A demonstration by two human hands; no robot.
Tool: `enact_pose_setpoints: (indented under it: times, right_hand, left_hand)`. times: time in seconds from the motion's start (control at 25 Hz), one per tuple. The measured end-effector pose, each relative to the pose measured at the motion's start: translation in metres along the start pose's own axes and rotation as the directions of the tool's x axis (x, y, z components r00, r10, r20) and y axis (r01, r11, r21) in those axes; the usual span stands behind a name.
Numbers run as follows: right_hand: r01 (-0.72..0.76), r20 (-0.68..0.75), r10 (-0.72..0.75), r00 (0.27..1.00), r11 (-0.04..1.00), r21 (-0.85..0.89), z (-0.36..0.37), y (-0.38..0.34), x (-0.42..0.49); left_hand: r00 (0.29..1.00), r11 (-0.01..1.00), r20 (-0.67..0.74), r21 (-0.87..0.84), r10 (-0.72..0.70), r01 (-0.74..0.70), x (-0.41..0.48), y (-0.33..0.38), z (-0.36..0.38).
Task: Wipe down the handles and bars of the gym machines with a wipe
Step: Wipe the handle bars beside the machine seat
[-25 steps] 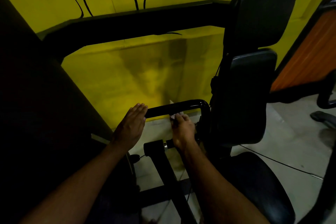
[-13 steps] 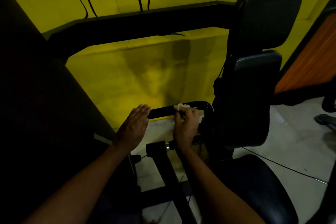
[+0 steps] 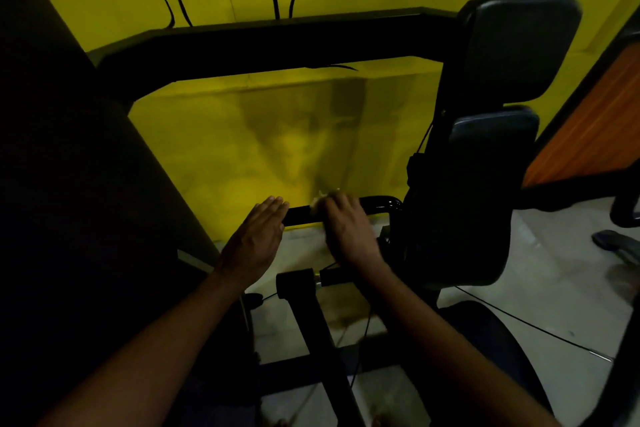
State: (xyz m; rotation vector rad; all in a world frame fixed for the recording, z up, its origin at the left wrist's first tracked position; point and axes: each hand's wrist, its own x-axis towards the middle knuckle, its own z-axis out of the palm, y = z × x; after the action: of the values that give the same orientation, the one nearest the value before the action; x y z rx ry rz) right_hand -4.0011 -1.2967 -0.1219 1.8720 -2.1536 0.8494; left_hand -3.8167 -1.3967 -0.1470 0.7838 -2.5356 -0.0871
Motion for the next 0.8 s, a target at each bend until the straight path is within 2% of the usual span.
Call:
enact_pose_setpoints:
  times: [0.12, 0.16, 0.2, 0.28, 0.36, 0.44, 0.52, 0.64, 0.8]
  right_hand:
    - [-0.124, 0.083, 0.130, 0.988, 0.990, -0.068, -0.025, 0.023, 0.027]
    - [-0.053, 0.194, 0.073, 0.978, 0.993, -0.107, -0.027, 0.029, 0.035]
    - [0.056, 0.338, -0.010, 0.941, 0.990, -0.126, -0.032, 0.031, 0.041]
    - [0.130, 0.526, -0.038, 0.850, 0.981, -0.140, -0.039, 0.044, 0.061]
    - [0.004, 0.597, 0.074, 0.799, 0.992, -0.128, -0.035, 0.054, 0.078]
    - [-0.021, 0.634, 0.088, 0.768, 0.993, -0.113, -0.033, 0.046, 0.084]
    - [0.028, 0.663, 0.045, 0.747, 0.995, -0.100, -0.036, 0.033, 0.085]
    - [0.062, 0.697, 0.069, 0.713, 0.985, -0.161, -0.044, 0.028, 0.091]
    - [0.026, 0.639, -0.017, 0.769, 1.000, -0.005, -0.035, 0.036, 0.081]
  left_hand:
    - [1.000, 1.000, 0.005, 0.008, 0.008, -0.008, -0.001, 0.000, 0.001]
    - [1.000, 1.000, 0.002, 0.009, 0.015, -0.015, -0.001, -0.001, 0.001]
    - [1.000, 1.000, 0.004, 0.006, 0.021, -0.021, 0.000, -0.001, 0.001]
    - [1.000, 1.000, 0.012, 0.005, 0.025, -0.025, 0.000, -0.001, 0.002]
    - [1.000, 1.000, 0.009, -0.007, 0.017, -0.017, -0.001, -0.002, 0.002]
    - [1.000, 0.999, 0.002, -0.012, 0.031, -0.031, -0.002, -0.003, 0.002]
    - [0.999, 0.999, 0.003, -0.014, 0.047, -0.047, -0.002, -0.004, 0.003]
    - [1.000, 0.999, -0.013, -0.045, 0.021, -0.022, 0.000, -0.005, 0.001]
    - [0.999, 0.999, -0.023, -0.023, 0.029, -0.029, 0.000, -0.004, 0.001]
